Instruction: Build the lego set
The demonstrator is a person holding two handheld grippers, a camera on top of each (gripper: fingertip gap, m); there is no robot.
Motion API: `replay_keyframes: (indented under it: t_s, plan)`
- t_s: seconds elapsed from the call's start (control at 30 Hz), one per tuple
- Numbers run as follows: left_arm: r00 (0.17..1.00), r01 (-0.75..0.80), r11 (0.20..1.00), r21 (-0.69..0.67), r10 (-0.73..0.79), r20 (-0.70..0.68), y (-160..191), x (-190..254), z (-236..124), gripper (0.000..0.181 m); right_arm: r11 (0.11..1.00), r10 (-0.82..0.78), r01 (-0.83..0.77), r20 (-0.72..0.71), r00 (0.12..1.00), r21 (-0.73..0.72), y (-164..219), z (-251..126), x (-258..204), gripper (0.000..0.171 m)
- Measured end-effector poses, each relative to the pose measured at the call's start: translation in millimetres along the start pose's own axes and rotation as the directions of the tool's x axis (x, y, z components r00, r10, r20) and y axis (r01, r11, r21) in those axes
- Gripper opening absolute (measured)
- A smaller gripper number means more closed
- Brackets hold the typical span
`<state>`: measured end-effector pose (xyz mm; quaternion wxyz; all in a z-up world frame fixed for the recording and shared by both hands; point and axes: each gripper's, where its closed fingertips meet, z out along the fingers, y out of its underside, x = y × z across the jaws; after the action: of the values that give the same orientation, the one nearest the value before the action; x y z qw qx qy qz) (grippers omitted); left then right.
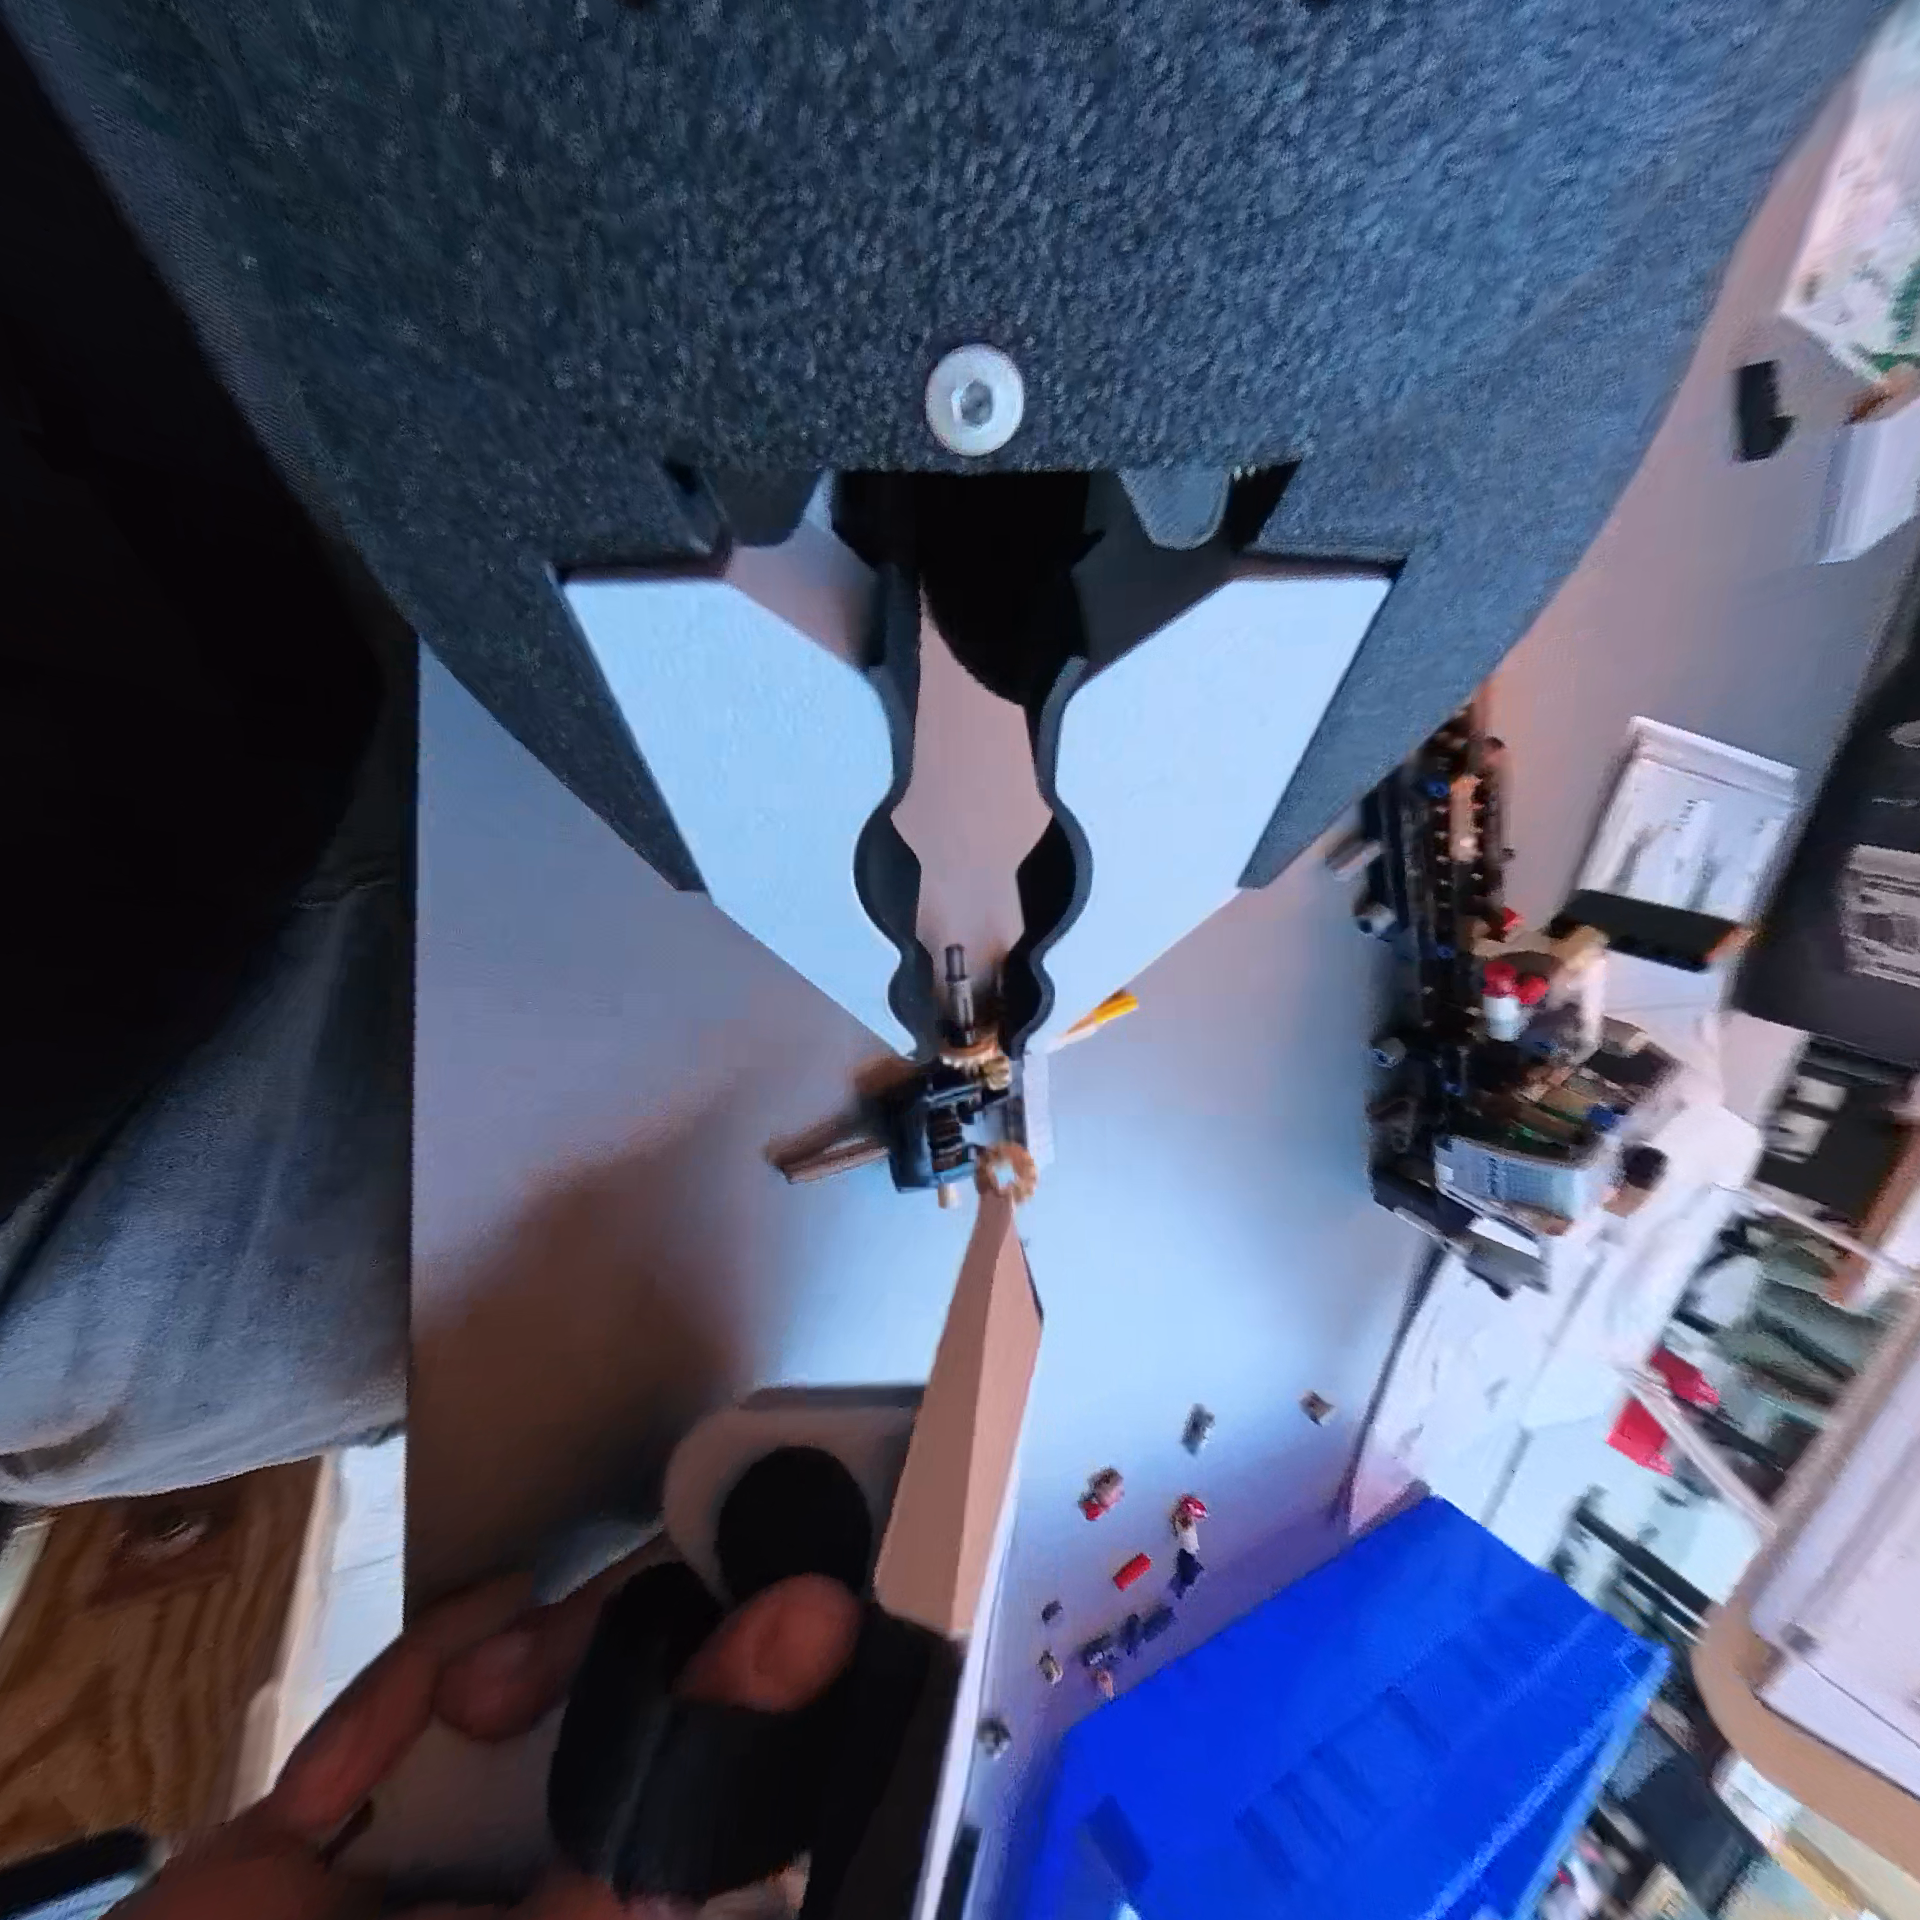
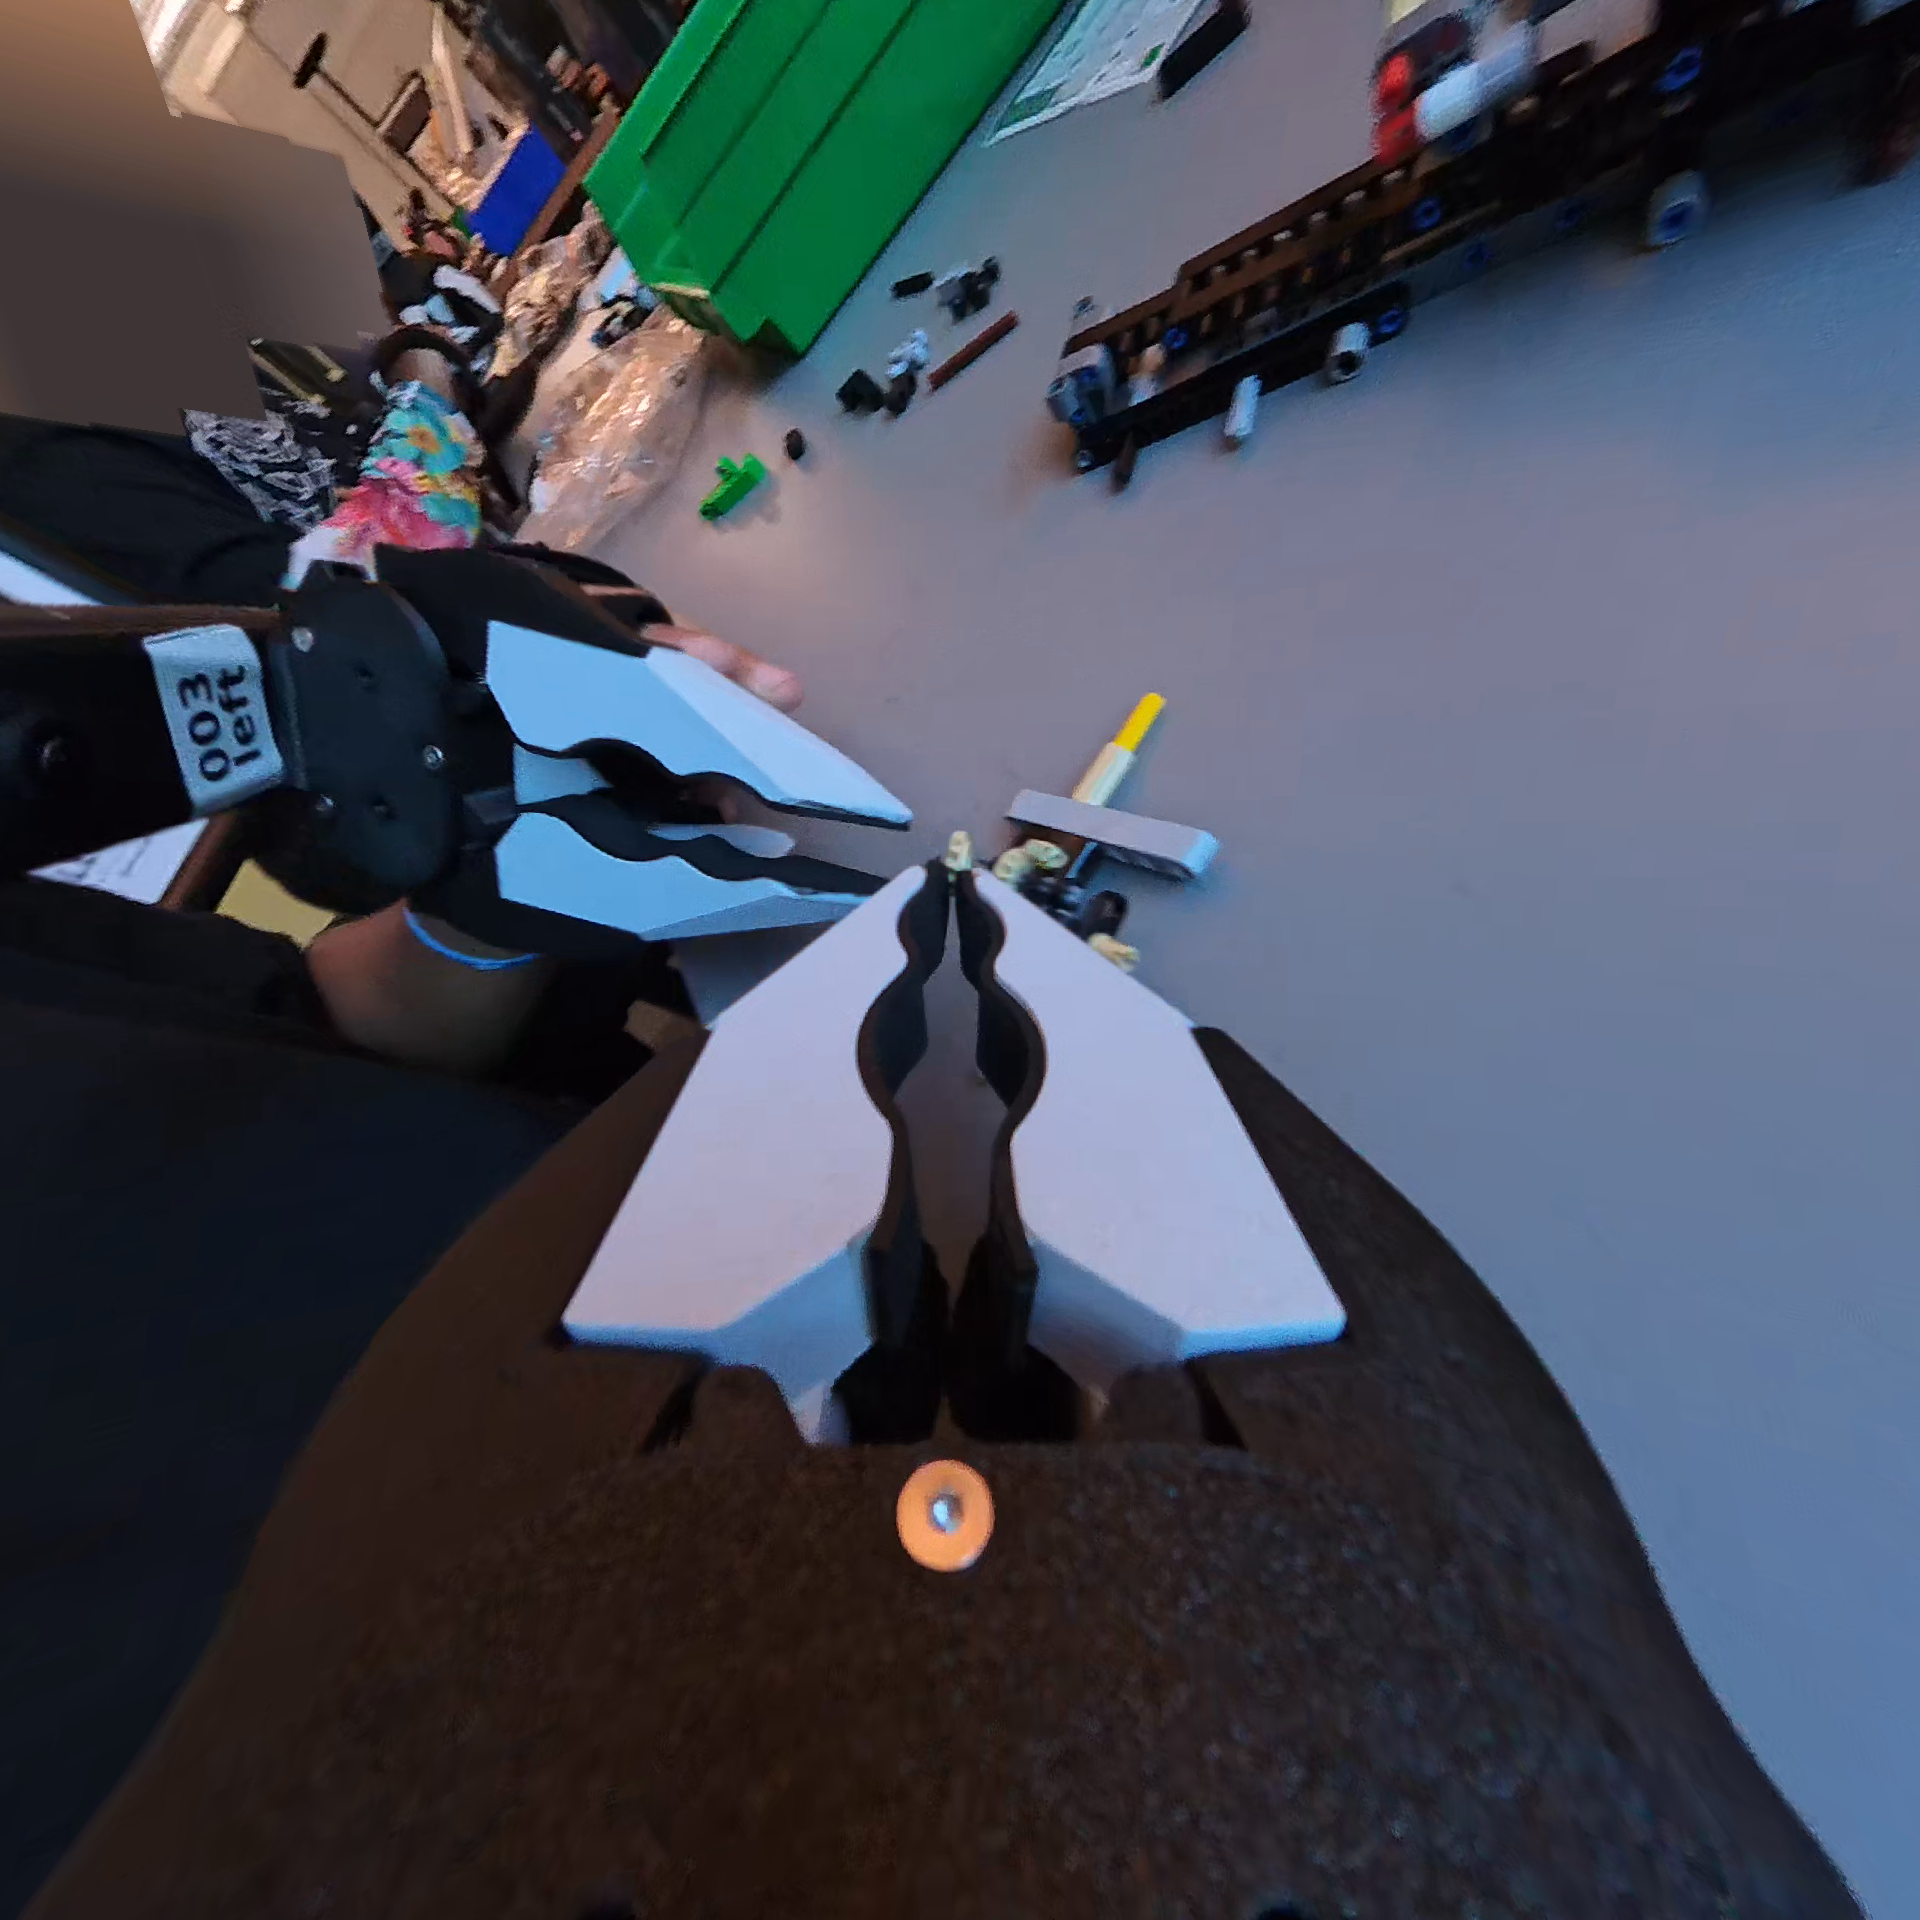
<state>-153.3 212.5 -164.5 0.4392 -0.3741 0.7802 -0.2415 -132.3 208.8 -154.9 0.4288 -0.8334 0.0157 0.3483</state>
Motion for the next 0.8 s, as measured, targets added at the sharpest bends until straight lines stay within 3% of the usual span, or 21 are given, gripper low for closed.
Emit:
replay_keyframes:
  t_s: [0.2,0.6,0.8]
  plan:
    - [0.972,0.184,0.981,-0.068,-0.191,-0.133,15.7,-0.8,8.5,0.011,0.999,-0.021,0.026,-0.15,0.989,0.03,1.3,-14.2,19.6,0.0]
    - [0.977,0.148,0.982,-0.121,-0.164,-0.136,24.1,-1.9,16.9,0.003,0.998,-0.005,0.017,-0.181,0.983,0.062,-0.3,-12.8,19.5,0.0]
    - [0.906,0.385,0.922,-0.049,-0.387,-0.169,2.7,-7.4,11.8,0.002,0.994,-0.044,0.069,-0.279,0.959,0.08,-5.0,-12.8,18.2,0.0]
